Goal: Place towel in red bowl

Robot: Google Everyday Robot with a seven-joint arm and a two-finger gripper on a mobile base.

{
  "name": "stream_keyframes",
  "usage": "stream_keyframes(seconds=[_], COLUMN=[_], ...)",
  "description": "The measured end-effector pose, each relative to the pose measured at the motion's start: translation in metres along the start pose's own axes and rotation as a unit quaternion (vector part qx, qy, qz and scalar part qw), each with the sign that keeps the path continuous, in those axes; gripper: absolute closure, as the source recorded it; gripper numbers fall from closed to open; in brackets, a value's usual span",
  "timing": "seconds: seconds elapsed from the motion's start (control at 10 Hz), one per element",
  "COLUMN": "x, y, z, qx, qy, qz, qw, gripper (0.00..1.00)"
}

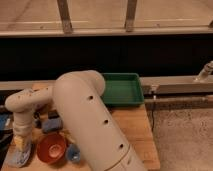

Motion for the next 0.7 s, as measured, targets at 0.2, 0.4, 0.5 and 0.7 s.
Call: stream_keyframes(seconds=[0.2,0.4,0.5,0.7], x=[0.000,0.000,0.002,0.006], y=[0.001,0.000,-0.001,-0.001], z=[0.000,-0.001,-0.003,-0.029], qx=[0.002,0.003,0.000,-0.008], qy=[0.000,-0.003,-0.009,-0.048], qz=[-0.003,0.000,0.004,0.006], qw=[1.0000,1.0000,1.0000,0.9988], gripper=[0.93,1.00,1.00,1.00])
